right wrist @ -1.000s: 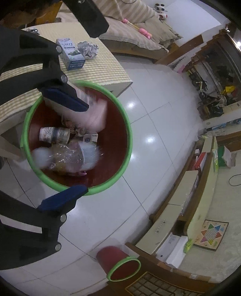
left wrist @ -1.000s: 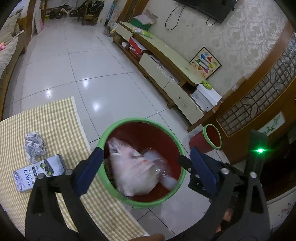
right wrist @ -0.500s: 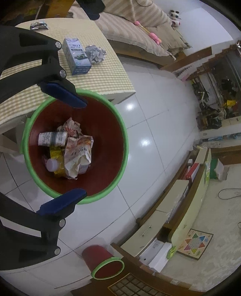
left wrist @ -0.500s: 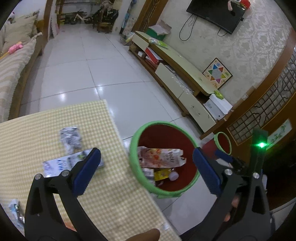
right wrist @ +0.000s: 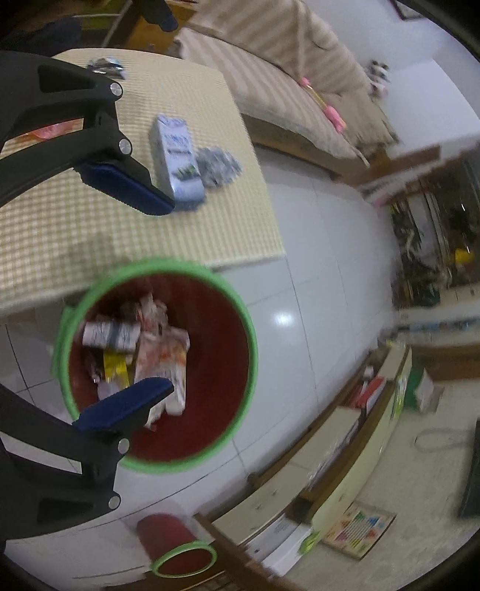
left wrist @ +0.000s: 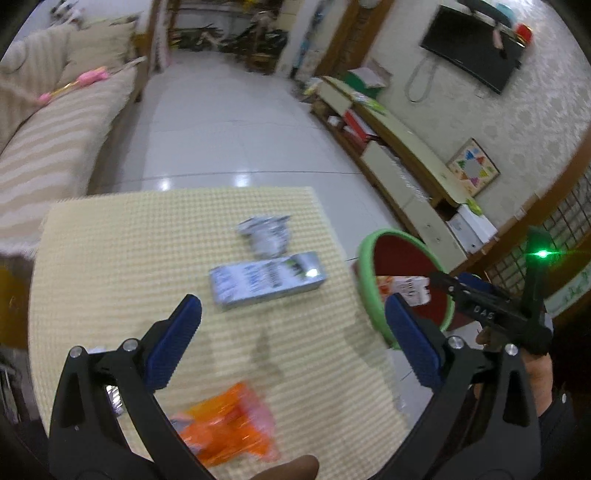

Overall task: Collect trash
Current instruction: 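Move both tools back over the table toward the foil wrapper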

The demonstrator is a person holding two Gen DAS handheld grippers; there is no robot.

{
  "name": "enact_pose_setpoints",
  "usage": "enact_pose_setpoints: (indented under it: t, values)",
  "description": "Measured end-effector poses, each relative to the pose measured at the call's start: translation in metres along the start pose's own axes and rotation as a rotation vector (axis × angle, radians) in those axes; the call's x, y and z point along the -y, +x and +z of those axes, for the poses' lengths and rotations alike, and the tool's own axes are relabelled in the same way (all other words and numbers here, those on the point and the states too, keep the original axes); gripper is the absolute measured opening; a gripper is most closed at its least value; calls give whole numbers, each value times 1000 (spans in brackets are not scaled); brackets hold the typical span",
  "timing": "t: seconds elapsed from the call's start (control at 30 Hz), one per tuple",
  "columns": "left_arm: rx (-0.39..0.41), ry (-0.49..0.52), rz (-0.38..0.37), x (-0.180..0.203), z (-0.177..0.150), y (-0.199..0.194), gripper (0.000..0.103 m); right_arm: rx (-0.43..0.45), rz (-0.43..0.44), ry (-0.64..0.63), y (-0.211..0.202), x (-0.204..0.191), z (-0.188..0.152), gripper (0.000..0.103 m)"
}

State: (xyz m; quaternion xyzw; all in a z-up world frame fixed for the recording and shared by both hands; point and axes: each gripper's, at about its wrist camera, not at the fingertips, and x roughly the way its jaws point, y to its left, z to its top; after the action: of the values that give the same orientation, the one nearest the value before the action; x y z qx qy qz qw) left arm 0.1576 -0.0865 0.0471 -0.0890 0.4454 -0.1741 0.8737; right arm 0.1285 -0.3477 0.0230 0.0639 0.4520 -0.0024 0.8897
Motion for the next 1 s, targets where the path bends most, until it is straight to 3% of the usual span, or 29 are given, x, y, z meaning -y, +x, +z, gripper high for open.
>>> enact_pose_setpoints:
  t: [0.27,0.67,1.0]
  values:
    - [-20,-100,100,-73,-34,-13,97,-23,34,-117,17,-60,-7,86]
    - [-121,-198,268,-148,-83,-10,98,-70,57,-186,49,-108,-7,86]
    - [-207,-230,330,-178,-102,16,97,-95,69,-188,88,-135,16,86]
